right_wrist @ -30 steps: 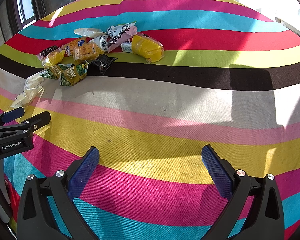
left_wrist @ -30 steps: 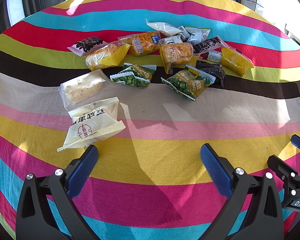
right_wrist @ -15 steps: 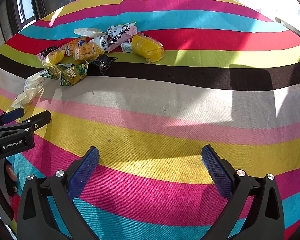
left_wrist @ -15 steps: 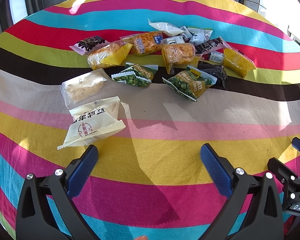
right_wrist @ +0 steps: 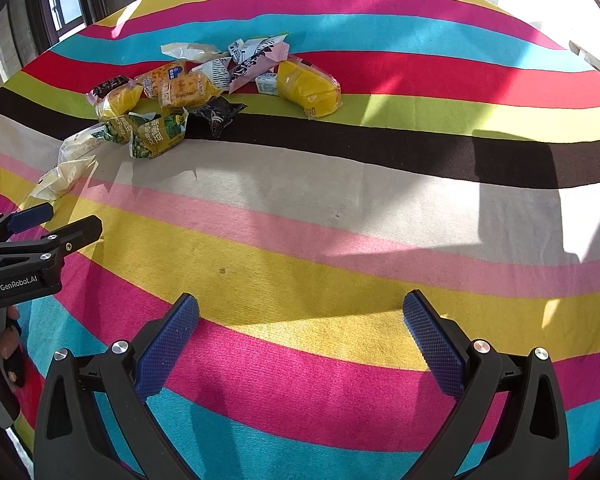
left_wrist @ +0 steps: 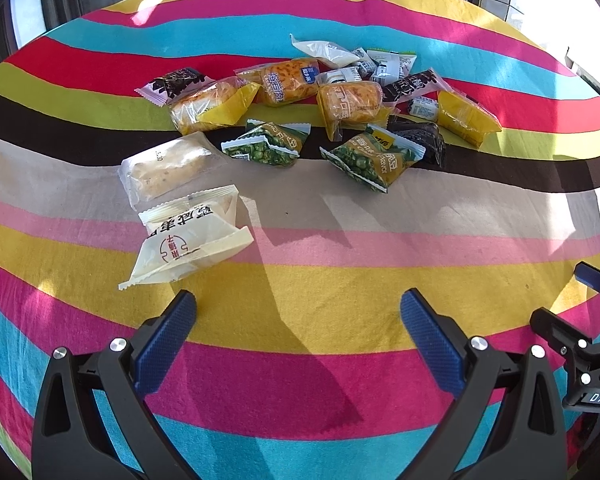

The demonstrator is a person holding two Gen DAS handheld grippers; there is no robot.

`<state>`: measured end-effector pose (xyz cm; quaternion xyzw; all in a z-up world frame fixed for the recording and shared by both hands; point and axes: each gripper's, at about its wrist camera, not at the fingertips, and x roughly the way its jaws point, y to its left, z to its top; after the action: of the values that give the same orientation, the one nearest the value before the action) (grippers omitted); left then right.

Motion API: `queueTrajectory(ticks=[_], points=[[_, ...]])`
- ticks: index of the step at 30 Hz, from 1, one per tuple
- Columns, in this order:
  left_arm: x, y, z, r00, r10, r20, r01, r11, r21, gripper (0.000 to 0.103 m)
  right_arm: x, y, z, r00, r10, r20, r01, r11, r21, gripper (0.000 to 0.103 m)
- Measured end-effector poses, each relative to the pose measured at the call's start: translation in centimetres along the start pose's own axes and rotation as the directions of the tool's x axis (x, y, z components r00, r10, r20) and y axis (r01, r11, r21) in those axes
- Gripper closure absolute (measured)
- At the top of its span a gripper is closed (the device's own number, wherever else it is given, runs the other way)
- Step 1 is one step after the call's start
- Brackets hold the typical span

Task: Organize snacks
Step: 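Reach the right tool to the green pea snack bag and grasp it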

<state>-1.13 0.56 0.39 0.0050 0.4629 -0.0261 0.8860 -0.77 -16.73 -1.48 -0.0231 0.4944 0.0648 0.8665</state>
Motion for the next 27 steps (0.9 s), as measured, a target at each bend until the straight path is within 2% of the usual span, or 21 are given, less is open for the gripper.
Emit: queueTrajectory(ticks=[3, 4, 7, 9, 12, 15, 18, 21, 24, 27], points=[[-1.4, 2.1, -0.4, 0.996, -0.052, 0.069, 0.056, 0.997, -0.051, 0.001, -0.1, 0.0, 0.1, 1.0, 0.023, -0.014, -0.024, 0.999, -0.033, 0.004], [-1.9, 2.8, -0.4, 0.995, -0.041, 0.094, 0.047, 0.997, -0.062, 0.001, -0.1, 0.1, 0.2, 0.999, 0.034, -0.018, -0.035, 0.999, -0.034, 0.004], [-3.4, 4.9, -0.2, 0.987, -0.01, 0.158, 0.02, 0.998, -0.066, 0.001, -0.6, 0.5, 1.2, 0.99, 0.138, 0.011, -0.137, 0.99, -0.026, 0.005], [-4.1, 6.1, 0.2, 0.983, 0.013, 0.184, 0.002, 0.996, -0.084, 0.001, -1.0, 1.5, 2.3, 0.989, 0.14, 0.056, -0.137, 0.989, -0.049, 0.005], [-3.6, 7.7, 0.5, 0.986, 0.016, 0.166, 0.001, 0.995, -0.104, 0.001, -0.5, 3.7, 4.3, 0.982, 0.18, 0.054, -0.175, 0.98, -0.094, 0.005], [-3.1, 8.9, -0.1, 0.99, 0.024, 0.142, -0.004, 0.991, -0.137, 0.001, 1.3, 6.3, 6.0, 0.966, 0.259, 0.003, -0.256, 0.957, -0.139, 0.005], [-3.4, 8.9, -1.2, 0.991, -0.011, 0.132, 0.029, 0.991, -0.132, 0.001, 3.0, 8.8, 7.6, 0.961, 0.274, -0.026, -0.274, 0.943, -0.188, 0.005], [-3.5, 8.1, -2.2, 0.993, -0.024, 0.114, 0.034, 0.995, -0.09, 0.001, 4.9, 10.1, 9.4, 0.973, 0.224, -0.061, -0.232, 0.951, -0.203, 0.005], [-3.6, 7.5, -2.4, 0.994, -0.021, 0.107, 0.03, 0.996, -0.079, 0.001, 6.7, 10.2, 11.3, 0.975, 0.212, -0.068, -0.222, 0.955, -0.196, 0.004], [-3.4, 7.0, -2.2, 0.994, -0.061, 0.091, 0.068, 0.994, -0.081, 0.001, 7.7, 10.3, 12.6, 0.976, 0.204, -0.077, -0.215, 0.956, -0.201, 0.004]])
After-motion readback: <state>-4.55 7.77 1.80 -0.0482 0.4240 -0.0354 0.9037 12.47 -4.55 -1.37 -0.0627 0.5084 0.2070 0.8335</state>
